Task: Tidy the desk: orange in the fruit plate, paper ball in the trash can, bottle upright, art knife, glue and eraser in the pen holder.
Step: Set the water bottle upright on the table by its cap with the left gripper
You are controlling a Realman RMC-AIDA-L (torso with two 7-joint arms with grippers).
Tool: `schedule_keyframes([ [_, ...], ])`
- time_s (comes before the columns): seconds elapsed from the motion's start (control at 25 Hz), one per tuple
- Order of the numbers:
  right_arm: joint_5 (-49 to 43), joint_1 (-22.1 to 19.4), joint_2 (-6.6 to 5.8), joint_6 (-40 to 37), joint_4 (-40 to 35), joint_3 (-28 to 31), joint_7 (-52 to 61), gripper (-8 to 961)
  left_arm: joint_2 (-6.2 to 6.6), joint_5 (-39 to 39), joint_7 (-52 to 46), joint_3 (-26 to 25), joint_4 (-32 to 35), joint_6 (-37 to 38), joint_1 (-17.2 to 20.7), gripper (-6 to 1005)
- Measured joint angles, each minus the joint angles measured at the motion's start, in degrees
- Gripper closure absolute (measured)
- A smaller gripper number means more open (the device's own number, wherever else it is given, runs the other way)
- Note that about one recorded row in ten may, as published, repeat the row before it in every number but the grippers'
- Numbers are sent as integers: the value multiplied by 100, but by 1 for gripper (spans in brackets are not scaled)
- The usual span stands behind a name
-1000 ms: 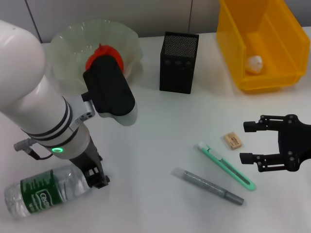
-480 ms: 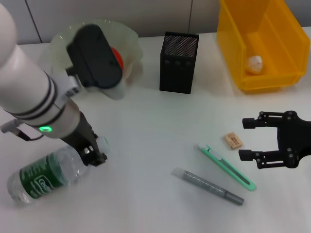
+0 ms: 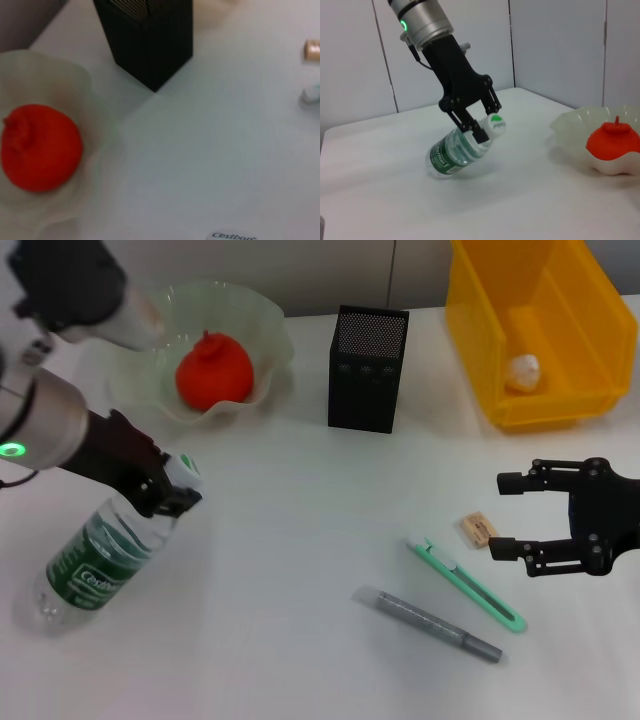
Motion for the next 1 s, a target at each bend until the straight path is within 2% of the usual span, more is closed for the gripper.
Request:
schedule_keyframes([
  [0.12, 1, 21, 0, -3, 0, 9, 13, 166, 1, -137, 111, -211, 105, -24, 110, 547],
  [0.2, 5, 41, 0, 2, 0, 12, 18, 166, 8, -502, 341, -648, 348, -53, 353, 545],
  [0.4, 7, 90, 0, 6, 0, 14, 31, 166, 9, -805, 548, -1019, 454, -70, 528, 541],
  [0.48, 7, 102, 0, 12, 0, 19, 34, 166, 9, -805, 548, -1019, 454, -70, 528, 539],
  [0.56, 7, 121, 0, 16, 0, 22, 50, 166, 10, -1309, 838, -1371, 491, -193, 794, 537],
  [1.0, 7, 188, 6, 63, 0, 14, 97, 167, 1, -2350, 1383, -1412, 216, -761, 1377, 527],
])
